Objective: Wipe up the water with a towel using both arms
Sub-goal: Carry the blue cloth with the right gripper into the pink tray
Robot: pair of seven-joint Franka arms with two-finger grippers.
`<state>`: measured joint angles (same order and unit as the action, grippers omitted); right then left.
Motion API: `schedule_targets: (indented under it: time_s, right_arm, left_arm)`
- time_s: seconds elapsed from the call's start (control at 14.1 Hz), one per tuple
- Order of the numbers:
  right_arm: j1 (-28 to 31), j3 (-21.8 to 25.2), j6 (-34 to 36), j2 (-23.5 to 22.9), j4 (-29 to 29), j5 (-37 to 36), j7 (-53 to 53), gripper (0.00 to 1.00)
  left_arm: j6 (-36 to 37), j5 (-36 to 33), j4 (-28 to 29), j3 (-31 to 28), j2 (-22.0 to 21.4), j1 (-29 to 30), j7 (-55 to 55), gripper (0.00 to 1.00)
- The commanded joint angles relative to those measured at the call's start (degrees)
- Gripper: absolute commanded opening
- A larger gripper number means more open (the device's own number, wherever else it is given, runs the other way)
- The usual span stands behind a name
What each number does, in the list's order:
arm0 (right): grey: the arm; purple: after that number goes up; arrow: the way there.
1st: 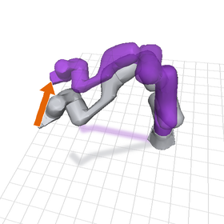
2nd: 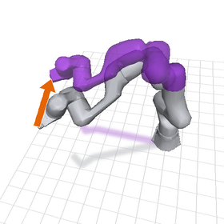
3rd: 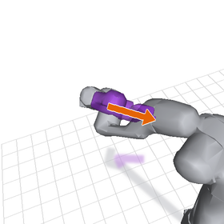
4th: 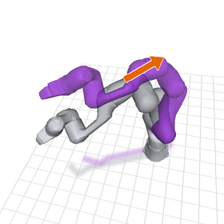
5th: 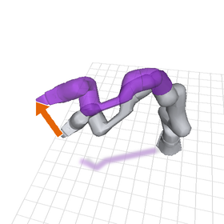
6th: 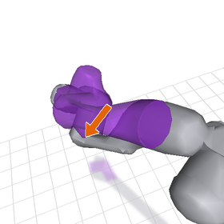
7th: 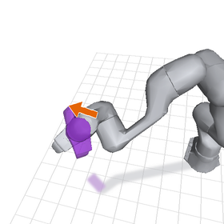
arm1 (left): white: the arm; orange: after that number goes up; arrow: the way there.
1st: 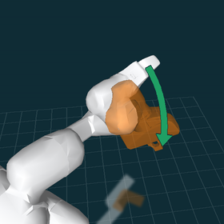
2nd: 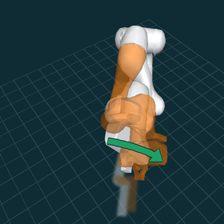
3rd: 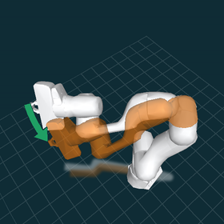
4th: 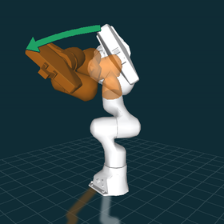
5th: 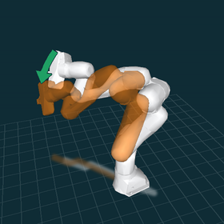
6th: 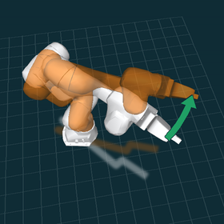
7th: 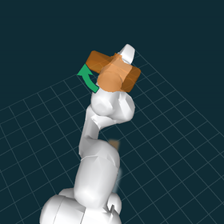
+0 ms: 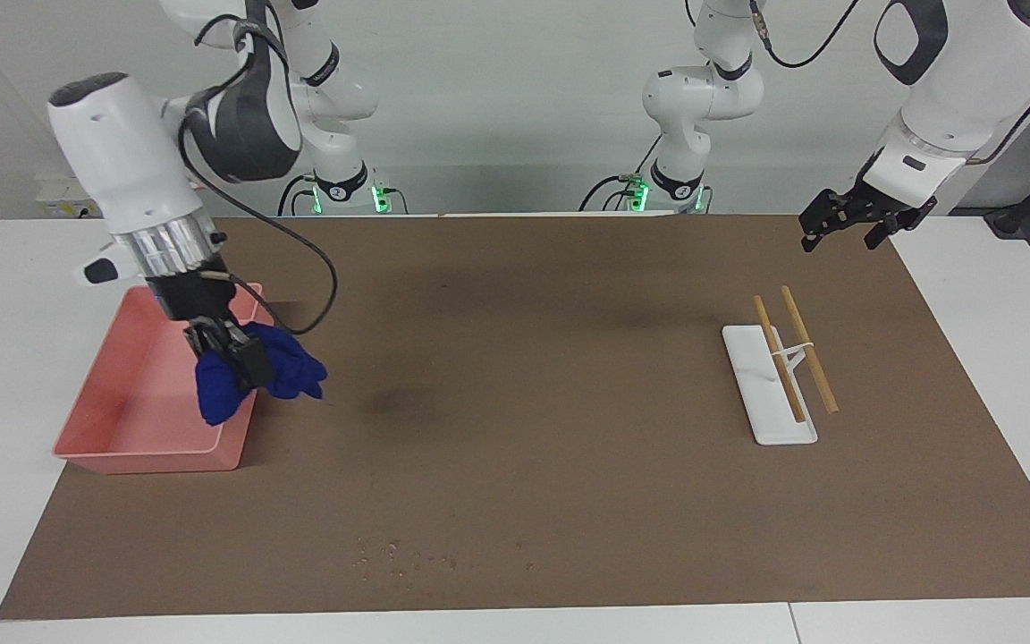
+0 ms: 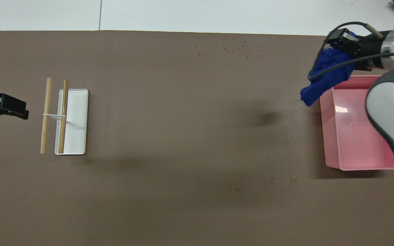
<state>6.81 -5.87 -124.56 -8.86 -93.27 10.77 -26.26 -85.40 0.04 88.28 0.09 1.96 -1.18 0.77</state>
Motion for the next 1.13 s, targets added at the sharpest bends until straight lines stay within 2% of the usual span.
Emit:
schedule_targets:
  time_s: [0.0,0.14,0.28,0.5,0.64,0.85,1.06]
  right_arm:
    - [6.3,-0.8,5.7,5.1,-4.6,-1.2,10.0,0.0]
    - [11.3,-0.8,8.6,6.8,-7.3,-1.2,18.4,0.0]
    - [14.1,-0.7,8.3,10.2,-13.9,-1.5,23.9,0.0]
    - [15.1,-0.7,7.7,14.3,-23.3,-6.0,24.4,0.0]
    - [15.2,-0.7,7.5,14.0,-26.0,-8.0,24.3,0.0]
    - [16.6,-0.7,3.5,10.1,-26.6,-8.0,25.4,0.0]
    - [17.2,-0.7,3.3,7.5,-27.6,-8.0,25.6,0.0]
  left_arm:
    - [1.0,0.8,0.0,-0.3,-0.4,-0.4,-0.9,1.0]
    - [1.0,0.8,0.0,-0.3,-0.4,-0.4,-1.0,1.0]
    - [1.0,0.8,0.0,-0.4,-0.4,-0.4,-1.0,1.0]
    - [1.0,0.8,0.0,-0.4,-0.4,-0.3,-1.0,1.0]
    - [1.0,0.8,0.0,-0.3,-0.4,-0.4,-1.1,1.0]
    - [0.9,0.8,0.0,-0.3,-0.4,-0.4,-1.1,1.0]
    - [0.9,0.8,0.0,-0.3,-0.4,-0.4,-1.2,1.0]
